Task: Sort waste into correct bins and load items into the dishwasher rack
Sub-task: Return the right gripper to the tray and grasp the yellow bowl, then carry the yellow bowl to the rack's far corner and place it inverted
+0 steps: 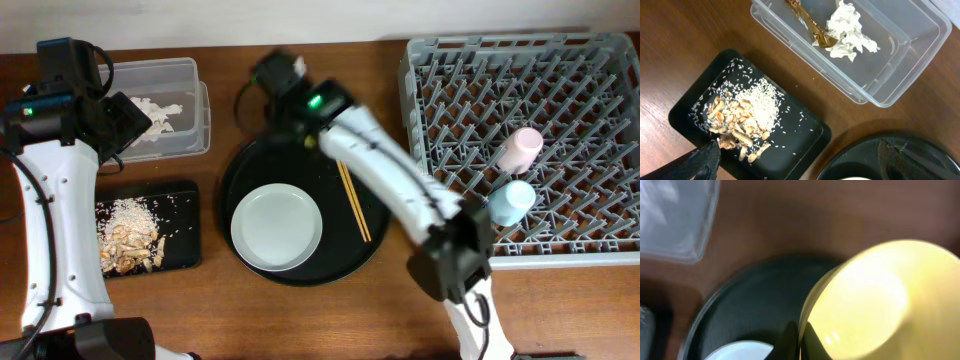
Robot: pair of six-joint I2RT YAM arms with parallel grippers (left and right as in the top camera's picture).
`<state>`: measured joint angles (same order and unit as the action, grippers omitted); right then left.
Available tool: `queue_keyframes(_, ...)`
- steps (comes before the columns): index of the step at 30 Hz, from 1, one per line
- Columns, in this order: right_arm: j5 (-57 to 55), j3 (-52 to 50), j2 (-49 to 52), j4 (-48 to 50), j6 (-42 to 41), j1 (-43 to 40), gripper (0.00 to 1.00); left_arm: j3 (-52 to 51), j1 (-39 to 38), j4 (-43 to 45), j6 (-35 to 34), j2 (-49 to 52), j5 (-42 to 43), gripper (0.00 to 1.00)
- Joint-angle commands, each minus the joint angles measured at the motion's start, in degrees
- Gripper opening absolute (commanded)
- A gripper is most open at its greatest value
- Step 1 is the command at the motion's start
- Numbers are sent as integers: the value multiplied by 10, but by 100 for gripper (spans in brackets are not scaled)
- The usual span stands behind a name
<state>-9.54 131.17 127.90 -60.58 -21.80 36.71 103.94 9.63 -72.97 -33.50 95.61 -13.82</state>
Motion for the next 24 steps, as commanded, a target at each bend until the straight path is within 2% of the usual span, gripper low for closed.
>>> queue_keyframes(1, 37, 122, -45, -67, 16, -107, 4, 5, 3, 1, -3, -7, -6, 99)
queue_keyframes(5, 203, 154, -45, -92, 84, -226, 4, 5, 3, 1, -3, -7, -6, 99)
queue_keyframes(7, 336, 149, -39, -105, 96, -329, 4, 5, 3, 1, -3, -7, -6, 99)
queue_keyframes(11, 553, 124, -18, -105, 150, -472, 4, 5, 3, 1, -3, -7, -6, 99)
queue_keyframes(14, 642, 110, 8, -95, 161, -544, 4, 5, 3, 1, -3, -7, -6, 99)
queue_keyframes(20, 850, 80, 63, 28, 156, -614, 4, 5, 3, 1, -3, -7, -6, 99)
queue_keyframes(24, 869, 80, 101, 89, 94, -618, 4, 5, 3, 1, -3, -7, -6, 99)
